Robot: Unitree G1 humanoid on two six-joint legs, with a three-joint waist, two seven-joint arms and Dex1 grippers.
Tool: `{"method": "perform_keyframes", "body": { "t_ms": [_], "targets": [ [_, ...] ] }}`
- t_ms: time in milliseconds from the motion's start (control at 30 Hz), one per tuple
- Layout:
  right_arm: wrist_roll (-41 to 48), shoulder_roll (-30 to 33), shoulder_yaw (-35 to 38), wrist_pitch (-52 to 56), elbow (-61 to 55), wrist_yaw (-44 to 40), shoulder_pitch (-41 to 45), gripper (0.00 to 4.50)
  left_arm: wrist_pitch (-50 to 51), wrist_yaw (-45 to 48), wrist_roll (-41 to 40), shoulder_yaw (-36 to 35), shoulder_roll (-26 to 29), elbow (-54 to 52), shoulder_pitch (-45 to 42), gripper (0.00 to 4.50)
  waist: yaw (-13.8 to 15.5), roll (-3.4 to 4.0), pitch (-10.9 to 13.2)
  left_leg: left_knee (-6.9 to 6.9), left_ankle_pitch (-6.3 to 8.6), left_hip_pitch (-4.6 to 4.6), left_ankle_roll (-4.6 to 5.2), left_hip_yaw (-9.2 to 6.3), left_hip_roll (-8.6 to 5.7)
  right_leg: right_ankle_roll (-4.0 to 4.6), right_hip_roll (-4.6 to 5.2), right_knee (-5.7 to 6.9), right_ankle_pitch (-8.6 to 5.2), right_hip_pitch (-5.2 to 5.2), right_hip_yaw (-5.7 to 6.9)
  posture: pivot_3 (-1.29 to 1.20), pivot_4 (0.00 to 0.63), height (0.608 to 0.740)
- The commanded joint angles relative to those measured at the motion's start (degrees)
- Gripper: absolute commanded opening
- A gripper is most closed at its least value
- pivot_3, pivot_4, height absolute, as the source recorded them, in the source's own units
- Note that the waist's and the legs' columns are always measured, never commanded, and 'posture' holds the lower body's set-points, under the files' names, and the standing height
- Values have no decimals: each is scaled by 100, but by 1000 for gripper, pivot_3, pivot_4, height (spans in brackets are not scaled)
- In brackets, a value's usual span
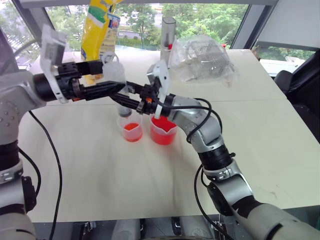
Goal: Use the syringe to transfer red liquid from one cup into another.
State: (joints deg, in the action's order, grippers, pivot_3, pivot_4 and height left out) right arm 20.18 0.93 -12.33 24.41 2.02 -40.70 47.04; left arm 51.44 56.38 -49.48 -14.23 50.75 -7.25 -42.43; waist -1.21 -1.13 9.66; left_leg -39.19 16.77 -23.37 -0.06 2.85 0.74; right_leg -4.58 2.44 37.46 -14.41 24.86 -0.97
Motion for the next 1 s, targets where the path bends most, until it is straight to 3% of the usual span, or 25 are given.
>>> {"method": "perform_keyframes", "body": {
  "t_ms": [33,433,633,833,1000],
  "targets": [
    [96,-88,-10,-60,-270,-31,-4,1444,3,-122,-153,-514,217,110,-243,4416,-3,0,0,0,0,0,0,0,0,0,0,0,0,0,0,0,150,740],
    [116,-17,54,55,-190,-39,-76,1444,84,163,-359,-878,803,-53,289,4416,-14,1,0,2,0,0,0,0,0,1,3,0,0,1,-1,0,150,740],
    [388,326,607,729,-434,274,508,1444,38,199,-463,-981,778,-466,909,4416,-1,2,1,2,0,-1,0,0,0,1,7,-1,-1,2,-4,0,150,740],
    [1019,1184,1581,2488,-645,812,1494,1444,-412,583,-54,-746,897,-808,1688,4416,0,5,3,7,0,-2,-1,-1,-1,5,15,-3,-2,6,-4,0,150,740],
    [1004,2404,2181,5379,-210,1633,2384,1444,-932,1197,360,-270,958,-998,2221,4416,27,6,4,17,1,-9,-2,-2,-1,44,31,-14,-21,13,-2,0,150,740]
  ]
}}
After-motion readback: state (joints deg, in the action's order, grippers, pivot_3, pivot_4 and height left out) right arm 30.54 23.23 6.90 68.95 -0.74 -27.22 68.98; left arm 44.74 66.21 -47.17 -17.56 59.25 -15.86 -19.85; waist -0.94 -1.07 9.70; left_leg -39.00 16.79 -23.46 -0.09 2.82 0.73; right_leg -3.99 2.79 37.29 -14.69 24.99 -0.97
